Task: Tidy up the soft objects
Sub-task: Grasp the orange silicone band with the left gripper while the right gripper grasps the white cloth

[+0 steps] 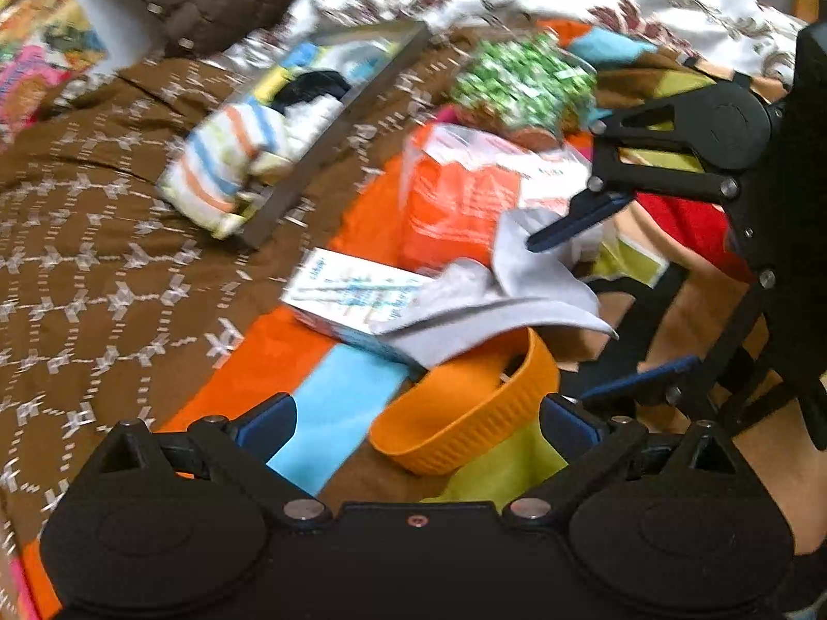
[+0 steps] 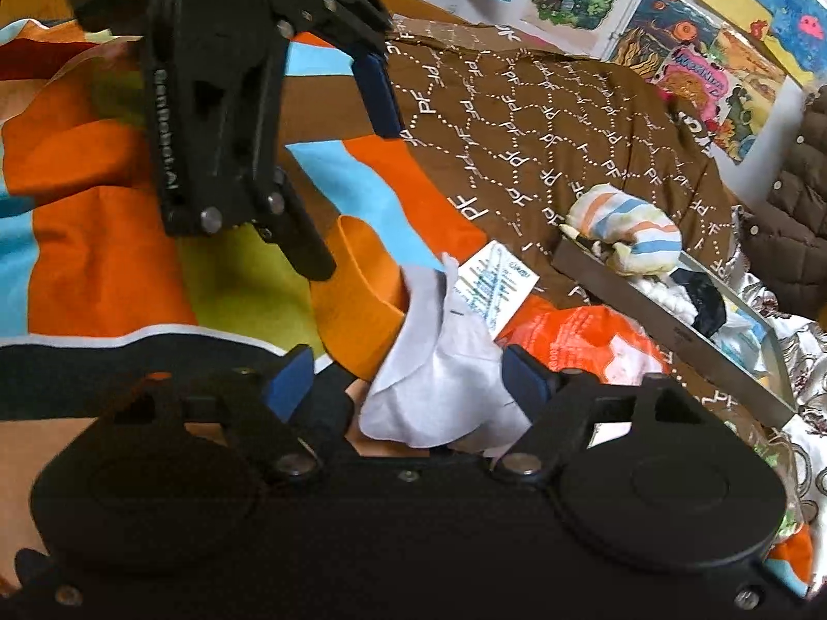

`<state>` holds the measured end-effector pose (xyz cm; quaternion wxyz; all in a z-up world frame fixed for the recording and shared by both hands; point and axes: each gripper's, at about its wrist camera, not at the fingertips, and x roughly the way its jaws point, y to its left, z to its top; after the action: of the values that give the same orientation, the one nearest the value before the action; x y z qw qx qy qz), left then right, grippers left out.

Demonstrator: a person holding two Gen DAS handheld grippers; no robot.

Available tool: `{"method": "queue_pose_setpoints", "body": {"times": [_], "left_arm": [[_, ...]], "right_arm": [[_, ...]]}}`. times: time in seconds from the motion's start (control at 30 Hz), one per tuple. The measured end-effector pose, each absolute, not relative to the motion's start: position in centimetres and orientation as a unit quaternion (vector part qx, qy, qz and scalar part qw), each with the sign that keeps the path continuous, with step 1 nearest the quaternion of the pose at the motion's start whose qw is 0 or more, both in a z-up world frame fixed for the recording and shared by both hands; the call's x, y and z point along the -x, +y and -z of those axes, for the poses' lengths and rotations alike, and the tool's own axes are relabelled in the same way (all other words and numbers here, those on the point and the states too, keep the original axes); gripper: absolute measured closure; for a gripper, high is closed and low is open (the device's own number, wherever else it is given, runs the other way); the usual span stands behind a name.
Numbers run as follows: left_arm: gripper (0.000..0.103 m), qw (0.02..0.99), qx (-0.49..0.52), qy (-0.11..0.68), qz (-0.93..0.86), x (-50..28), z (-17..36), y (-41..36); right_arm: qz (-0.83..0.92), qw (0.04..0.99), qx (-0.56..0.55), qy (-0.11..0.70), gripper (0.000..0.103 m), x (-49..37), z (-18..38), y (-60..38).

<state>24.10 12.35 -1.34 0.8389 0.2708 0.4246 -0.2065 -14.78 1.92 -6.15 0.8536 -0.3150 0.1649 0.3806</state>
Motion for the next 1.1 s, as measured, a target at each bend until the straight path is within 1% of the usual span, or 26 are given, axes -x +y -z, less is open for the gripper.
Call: {"method": "queue_pose_setpoints", "body": {"times": [0.03, 0.07, 0.23, 0.3, 0.33, 0.4, 0.47, 0.5, 0.53, 0.57, 0.63, 0.77, 0.83, 0.93, 1.1], "left_arm": [[0.003, 0.833, -0.267, 0.433, 0.217, -24.3, 1.6, 12.3], [0.003, 0.829, -0.263, 0.439, 0.227, -24.6, 1.8, 12.2], [0.003, 0.808, -0.253, 0.464, 0.261, -25.7, 2.7, 11.7], [0.004, 0.799, -0.255, 0.471, 0.273, -26.3, 3.0, 11.4], [0.008, 0.796, -0.255, 0.474, 0.276, -26.4, 3.0, 11.3], [0.013, 0.788, -0.252, 0.485, 0.283, -26.8, 3.2, 11.3], [0.015, 0.784, -0.252, 0.490, 0.284, -27.0, 3.2, 11.4], [0.019, 0.783, -0.255, 0.491, 0.284, -27.0, 3.2, 11.5], [0.025, 0.783, -0.256, 0.491, 0.281, -27.1, 3.1, 11.6], [0.028, 0.785, -0.256, 0.492, 0.277, -27.1, 3.0, 11.7], [0.039, 0.786, -0.250, 0.495, 0.275, -27.3, 2.6, 12.1], [0.054, 0.785, -0.249, 0.496, 0.276, -27.1, 2.1, 12.3], [0.063, 0.779, -0.250, 0.501, 0.284, -26.8, 2.1, 12.0], [0.069, 0.767, -0.260, 0.506, 0.296, -26.1, 2.5, 11.3], [0.075, 0.756, -0.270, 0.513, 0.303, -25.5, 2.9, 10.4]], "right_arm": [[-0.382, 0.852, 0.317, 0.166, 0.039, 14.5, 6.3, 1.9], [-0.383, 0.851, 0.319, 0.168, 0.043, 14.3, 6.4, 1.8], [-0.390, 0.848, 0.307, 0.186, 0.052, 12.8, 6.8, 1.4], [-0.392, 0.846, 0.309, 0.186, 0.063, 12.3, 7.1, 1.5], [-0.391, 0.846, 0.310, 0.187, 0.067, 12.3, 7.2, 1.6], [-0.389, 0.846, 0.312, 0.188, 0.077, 12.3, 7.3, 1.9], [-0.389, 0.845, 0.314, 0.188, 0.082, 12.4, 7.4, 2.1], [-0.389, 0.845, 0.316, 0.188, 0.087, 12.7, 7.3, 2.0], [-0.388, 0.845, 0.318, 0.188, 0.088, 12.8, 7.4, 2.1], [-0.388, 0.844, 0.319, 0.188, 0.092, 12.7, 7.4, 2.1], [-0.387, 0.845, 0.318, 0.189, 0.093, 12.6, 7.5, 2.1], [-0.386, 0.846, 0.314, 0.193, 0.098, 12.5, 7.4, 1.8], [-0.386, 0.846, 0.315, 0.190, 0.099, 12.5, 7.3, 1.8], [-0.381, 0.850, 0.313, 0.186, 0.099, 12.4, 7.3, 1.9], [-0.379, 0.853, 0.307, 0.186, 0.099, 12.3, 7.0, 2.0]]}}
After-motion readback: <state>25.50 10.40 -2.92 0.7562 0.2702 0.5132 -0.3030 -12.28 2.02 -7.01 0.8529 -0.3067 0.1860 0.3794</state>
